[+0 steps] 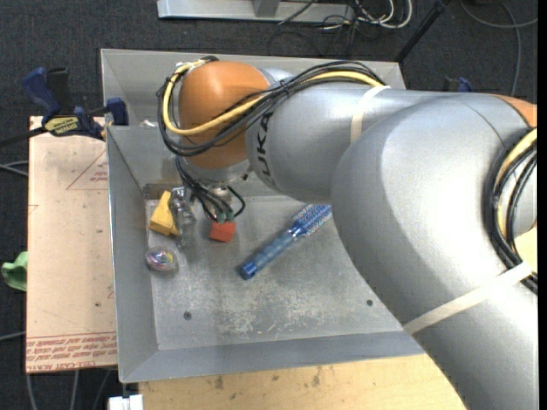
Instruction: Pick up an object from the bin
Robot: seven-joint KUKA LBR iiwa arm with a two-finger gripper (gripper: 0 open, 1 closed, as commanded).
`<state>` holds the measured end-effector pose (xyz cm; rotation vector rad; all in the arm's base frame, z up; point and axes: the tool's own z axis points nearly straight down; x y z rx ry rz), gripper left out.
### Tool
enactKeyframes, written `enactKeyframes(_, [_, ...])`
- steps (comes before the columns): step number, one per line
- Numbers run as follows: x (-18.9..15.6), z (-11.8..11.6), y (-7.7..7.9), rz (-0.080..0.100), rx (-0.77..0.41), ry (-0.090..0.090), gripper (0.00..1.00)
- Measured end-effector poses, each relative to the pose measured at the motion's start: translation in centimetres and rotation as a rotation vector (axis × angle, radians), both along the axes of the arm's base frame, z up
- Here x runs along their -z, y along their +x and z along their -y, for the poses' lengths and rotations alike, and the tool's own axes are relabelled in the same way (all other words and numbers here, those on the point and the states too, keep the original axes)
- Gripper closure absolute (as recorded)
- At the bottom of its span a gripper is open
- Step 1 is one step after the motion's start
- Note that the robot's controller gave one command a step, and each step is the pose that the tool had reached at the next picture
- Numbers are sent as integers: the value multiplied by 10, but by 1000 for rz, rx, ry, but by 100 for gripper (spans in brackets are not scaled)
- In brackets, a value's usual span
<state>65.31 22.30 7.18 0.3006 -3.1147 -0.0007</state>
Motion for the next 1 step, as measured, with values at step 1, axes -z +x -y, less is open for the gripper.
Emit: enactKeyframes(1, [-1, 0, 3, 19, 2, 5, 0])
